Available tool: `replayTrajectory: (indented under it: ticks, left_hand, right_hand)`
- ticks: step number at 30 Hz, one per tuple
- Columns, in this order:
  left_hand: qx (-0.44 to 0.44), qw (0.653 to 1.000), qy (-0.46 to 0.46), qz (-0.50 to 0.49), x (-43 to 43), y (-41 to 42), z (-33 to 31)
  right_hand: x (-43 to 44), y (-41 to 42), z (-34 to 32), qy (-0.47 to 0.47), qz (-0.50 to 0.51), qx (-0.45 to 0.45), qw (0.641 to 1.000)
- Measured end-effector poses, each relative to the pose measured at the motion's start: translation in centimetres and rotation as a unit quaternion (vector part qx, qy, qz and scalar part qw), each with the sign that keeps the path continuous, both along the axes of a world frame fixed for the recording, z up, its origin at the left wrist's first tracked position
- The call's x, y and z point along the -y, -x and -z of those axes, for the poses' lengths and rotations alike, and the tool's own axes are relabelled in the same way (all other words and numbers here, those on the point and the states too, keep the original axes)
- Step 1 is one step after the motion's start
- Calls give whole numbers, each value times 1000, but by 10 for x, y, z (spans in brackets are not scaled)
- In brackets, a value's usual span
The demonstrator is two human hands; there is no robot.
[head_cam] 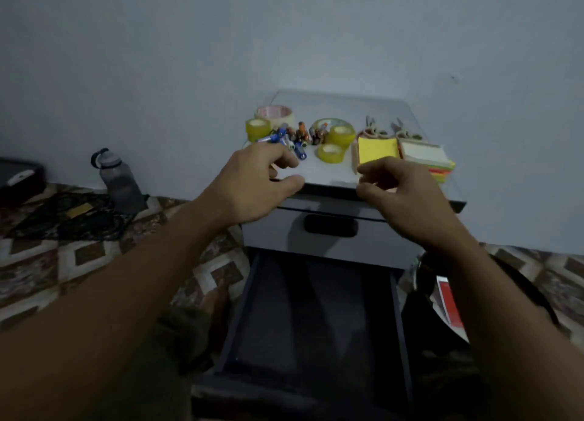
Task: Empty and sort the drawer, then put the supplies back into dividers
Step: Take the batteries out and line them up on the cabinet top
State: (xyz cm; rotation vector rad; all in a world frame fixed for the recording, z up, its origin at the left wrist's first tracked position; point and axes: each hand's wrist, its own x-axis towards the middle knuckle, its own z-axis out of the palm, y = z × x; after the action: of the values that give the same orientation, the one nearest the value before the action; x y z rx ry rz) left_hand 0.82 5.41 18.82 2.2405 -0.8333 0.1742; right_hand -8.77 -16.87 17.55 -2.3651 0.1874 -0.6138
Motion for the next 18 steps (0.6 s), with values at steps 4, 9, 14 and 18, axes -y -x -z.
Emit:
replayTrajectory:
  ticks: [4, 9, 14, 18]
  left_hand:
    - [-52, 997, -54, 17, -7, 40, 46]
    - [-148, 964, -204, 89, -17, 73, 130]
    - [-246, 919, -280, 132, -31, 91, 190]
    - [-272, 904, -299, 137, -43, 94, 210]
  right_hand:
    - [-19, 50, 54, -35, -9, -95, 995]
    - [-42, 92, 125, 7, -35, -229, 973]
    - [-58, 118, 176, -29, -89, -361, 928]
    - [-60, 125, 200, -61, -90, -438, 893]
